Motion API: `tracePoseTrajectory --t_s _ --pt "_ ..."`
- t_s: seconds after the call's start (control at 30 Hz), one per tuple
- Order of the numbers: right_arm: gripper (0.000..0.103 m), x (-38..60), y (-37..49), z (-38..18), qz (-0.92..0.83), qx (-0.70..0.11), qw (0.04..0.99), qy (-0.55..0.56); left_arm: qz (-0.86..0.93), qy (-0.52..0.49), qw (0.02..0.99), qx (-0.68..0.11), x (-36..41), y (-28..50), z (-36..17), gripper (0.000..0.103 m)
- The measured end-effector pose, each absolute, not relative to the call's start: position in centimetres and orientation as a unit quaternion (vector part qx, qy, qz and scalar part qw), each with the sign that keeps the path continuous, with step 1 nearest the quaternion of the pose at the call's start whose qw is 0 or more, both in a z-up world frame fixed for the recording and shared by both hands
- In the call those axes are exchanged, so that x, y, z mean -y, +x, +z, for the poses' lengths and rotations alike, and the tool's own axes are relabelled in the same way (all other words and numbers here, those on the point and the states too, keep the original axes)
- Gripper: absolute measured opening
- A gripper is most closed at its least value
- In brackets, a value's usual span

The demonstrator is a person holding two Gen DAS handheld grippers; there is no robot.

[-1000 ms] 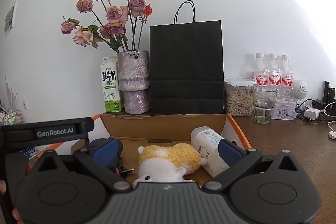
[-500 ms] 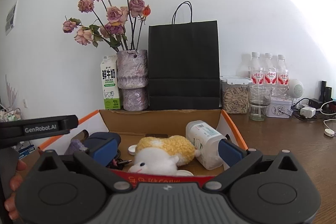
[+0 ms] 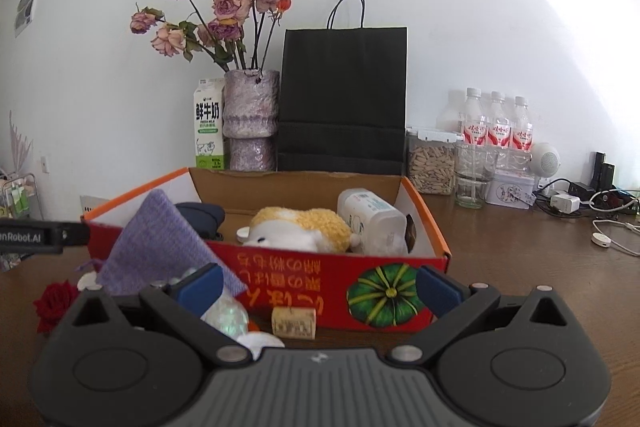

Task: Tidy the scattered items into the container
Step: 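Withdraw both tools from the box back toward the table items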

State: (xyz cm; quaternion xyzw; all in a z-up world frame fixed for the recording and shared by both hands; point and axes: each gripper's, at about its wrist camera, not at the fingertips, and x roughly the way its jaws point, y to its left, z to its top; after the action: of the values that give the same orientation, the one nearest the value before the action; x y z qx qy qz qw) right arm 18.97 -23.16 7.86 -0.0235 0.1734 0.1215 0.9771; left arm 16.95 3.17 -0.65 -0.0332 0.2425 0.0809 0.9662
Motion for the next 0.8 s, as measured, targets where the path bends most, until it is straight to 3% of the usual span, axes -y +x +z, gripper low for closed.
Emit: tracePoseTrajectory --t_s 0.53,0.8 --pt "0.101 21.9 19.4 5.6 0.128 -0.297 0.944 -0.069 0.076 0.021 0.949 -0.307 -2.5 16.2 -3.5 0.103" --pt "0.103 21.5 21.7 4.9 0.135 -0.339 0.931 -0.038 0.064 -0.021 0.938 -0.340 -3.9 17.1 -4.2 0.103"
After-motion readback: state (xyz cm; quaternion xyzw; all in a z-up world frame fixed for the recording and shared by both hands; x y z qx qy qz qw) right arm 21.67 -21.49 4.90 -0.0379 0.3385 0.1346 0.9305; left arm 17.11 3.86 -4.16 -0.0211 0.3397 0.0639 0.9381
